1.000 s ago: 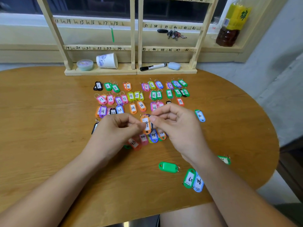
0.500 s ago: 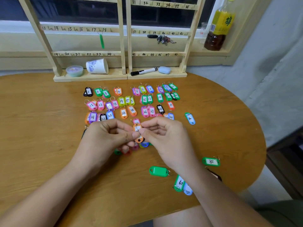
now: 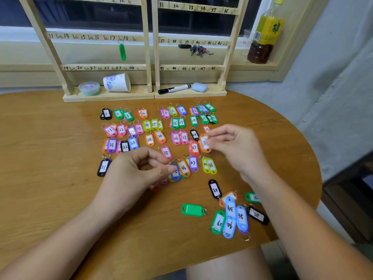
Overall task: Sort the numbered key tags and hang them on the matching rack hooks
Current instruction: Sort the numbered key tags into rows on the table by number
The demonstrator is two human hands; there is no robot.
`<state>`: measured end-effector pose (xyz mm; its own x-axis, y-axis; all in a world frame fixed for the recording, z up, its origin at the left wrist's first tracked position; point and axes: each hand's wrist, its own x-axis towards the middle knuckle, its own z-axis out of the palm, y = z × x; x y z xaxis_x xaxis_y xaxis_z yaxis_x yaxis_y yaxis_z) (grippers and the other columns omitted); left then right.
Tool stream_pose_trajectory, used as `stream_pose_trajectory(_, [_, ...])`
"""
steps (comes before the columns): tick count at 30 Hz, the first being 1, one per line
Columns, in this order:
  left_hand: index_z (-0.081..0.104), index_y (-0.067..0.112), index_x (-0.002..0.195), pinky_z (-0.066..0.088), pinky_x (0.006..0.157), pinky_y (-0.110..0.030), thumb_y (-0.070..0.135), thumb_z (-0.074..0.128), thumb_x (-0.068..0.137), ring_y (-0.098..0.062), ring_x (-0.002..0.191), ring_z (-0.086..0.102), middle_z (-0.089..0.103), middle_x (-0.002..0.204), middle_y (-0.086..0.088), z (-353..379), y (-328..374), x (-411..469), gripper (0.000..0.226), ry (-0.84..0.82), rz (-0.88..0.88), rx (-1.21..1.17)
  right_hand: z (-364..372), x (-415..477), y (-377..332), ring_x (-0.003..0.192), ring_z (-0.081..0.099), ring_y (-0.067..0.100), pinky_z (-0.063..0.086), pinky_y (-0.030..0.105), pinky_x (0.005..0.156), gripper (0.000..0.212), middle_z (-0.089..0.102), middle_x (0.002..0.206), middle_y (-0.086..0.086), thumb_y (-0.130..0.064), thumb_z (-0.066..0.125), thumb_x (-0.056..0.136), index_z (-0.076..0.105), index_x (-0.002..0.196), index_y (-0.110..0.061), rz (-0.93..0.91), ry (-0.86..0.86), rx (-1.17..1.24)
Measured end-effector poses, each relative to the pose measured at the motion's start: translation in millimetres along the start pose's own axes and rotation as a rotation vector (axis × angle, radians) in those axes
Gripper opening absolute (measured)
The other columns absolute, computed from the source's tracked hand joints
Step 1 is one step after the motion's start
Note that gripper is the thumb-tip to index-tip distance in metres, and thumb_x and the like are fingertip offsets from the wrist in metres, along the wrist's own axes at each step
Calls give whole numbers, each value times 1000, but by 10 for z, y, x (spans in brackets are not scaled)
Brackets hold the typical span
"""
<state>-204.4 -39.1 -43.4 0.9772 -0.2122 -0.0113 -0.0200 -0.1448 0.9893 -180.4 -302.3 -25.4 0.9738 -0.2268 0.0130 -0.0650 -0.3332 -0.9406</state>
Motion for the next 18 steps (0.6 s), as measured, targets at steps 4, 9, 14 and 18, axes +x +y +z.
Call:
stream_pose_trajectory(4, [77,15,92,56,65,-26,20,89,82,-14,67,67,75,79,-10,16,-1,-16,16,-44,31,46,-209,345,201,78,75,11,55,34,73,19,79,80,-7,-13,89,82,79,91,-26,62,79,-250])
stream_pose_trajectory(9, [78,24,93,56,78,-34,24,87,87,-19,76,70,77,83,0,21,-60,-38,10,-128,92,204,-176,481,266,79,73,7,48,25,64,15,77,79,-9,-15,87,84,77,87,-26,35,86,-457])
stream_pose_trajectory(14, [79,31,96,53,75,-22,26,89,85,-8,78,69,78,90,12,83,-39,-108,15,-271,218,399,-123,430,311,75,68,0,42,8,56,13,73,83,-9,-14,85,87,76,90,-24,-92,110,-602])
stream_pose_trajectory(18, [78,35,107,51,87,-20,41,90,84,-6,102,68,70,102,22,114,-94,-131,26,-410,390,579,-181,262,283,75,65,-2,51,16,67,10,72,87,-13,-17,82,91,77,95,-24,-186,130,-541])
